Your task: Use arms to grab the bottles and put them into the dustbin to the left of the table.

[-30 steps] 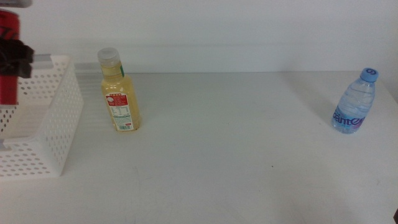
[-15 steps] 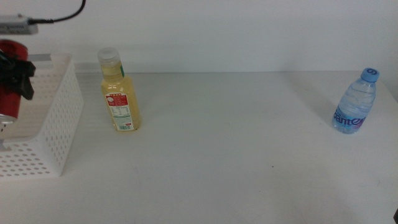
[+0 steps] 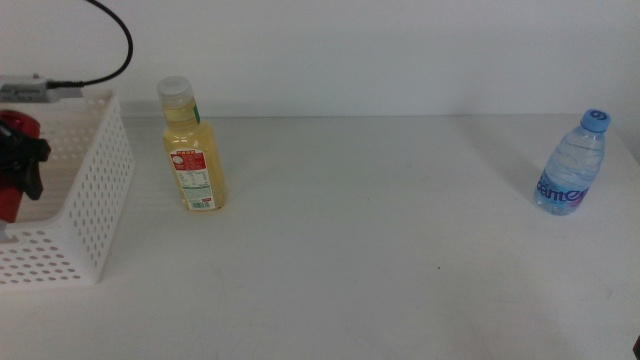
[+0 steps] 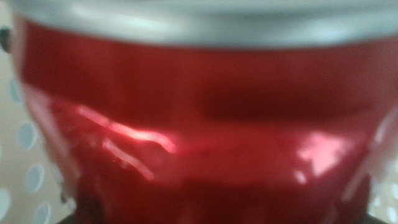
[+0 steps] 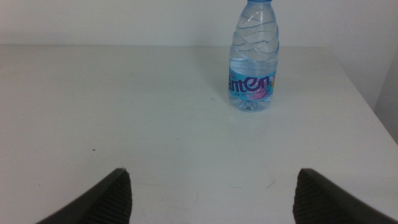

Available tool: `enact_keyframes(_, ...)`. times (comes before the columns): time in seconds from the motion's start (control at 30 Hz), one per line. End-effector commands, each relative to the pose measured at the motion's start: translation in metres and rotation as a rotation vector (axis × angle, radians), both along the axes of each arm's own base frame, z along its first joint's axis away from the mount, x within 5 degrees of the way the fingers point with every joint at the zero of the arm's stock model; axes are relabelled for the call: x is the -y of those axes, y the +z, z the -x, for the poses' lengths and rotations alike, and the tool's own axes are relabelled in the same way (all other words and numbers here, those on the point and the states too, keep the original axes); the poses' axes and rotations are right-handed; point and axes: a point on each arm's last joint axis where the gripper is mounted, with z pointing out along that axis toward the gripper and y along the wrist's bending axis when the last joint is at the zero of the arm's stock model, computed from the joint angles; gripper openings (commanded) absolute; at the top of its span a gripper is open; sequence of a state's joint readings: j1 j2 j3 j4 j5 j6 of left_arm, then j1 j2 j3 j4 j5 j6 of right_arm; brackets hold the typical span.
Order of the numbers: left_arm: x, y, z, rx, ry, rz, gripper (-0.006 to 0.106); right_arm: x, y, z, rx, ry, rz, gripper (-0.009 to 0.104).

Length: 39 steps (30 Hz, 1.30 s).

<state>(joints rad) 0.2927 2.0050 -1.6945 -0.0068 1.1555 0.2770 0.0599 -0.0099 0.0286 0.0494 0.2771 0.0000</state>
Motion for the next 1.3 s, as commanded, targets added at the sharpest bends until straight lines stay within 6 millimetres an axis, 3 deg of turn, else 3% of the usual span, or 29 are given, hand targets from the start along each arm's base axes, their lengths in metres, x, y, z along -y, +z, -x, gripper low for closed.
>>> enact_keyframes(0.0,-0.001,0.028,0.001,0.083,0.011,-0.029,-0.005,0.001,0.011,0.001,0.107,-0.006,0.016,0.068)
enact_keyframes(0.2,-0.002,0.014,-0.006,0.071,0.011,-0.026,-0.002,0.001,0.011,0.001,0.107,-0.006,0.016,0.068)
enact_keyframes(0.4,-0.004,0.005,-0.010,0.065,0.035,-0.018,0.014,0.001,0.011,0.001,0.107,-0.006,0.016,0.068)
enact_keyframes(0.73,0.004,0.006,-0.012,0.070,0.024,-0.003,0.071,0.001,0.011,0.001,0.107,-0.006,0.016,0.068)
enact_keyframes(0.9,0.012,0.014,-0.011,0.079,0.008,-0.013,0.088,0.001,0.011,0.001,0.107,-0.006,0.016,0.068)
enact_keyframes(1.07,0.025,0.032,-0.006,0.100,0.004,-0.016,0.090,0.001,0.011,0.001,0.107,-0.006,0.016,0.068)
enact_keyframes(1.27,0.038,0.093,0.019,0.254,0.053,-0.049,0.090,0.001,0.011,0.001,0.107,-0.006,0.016,0.068)
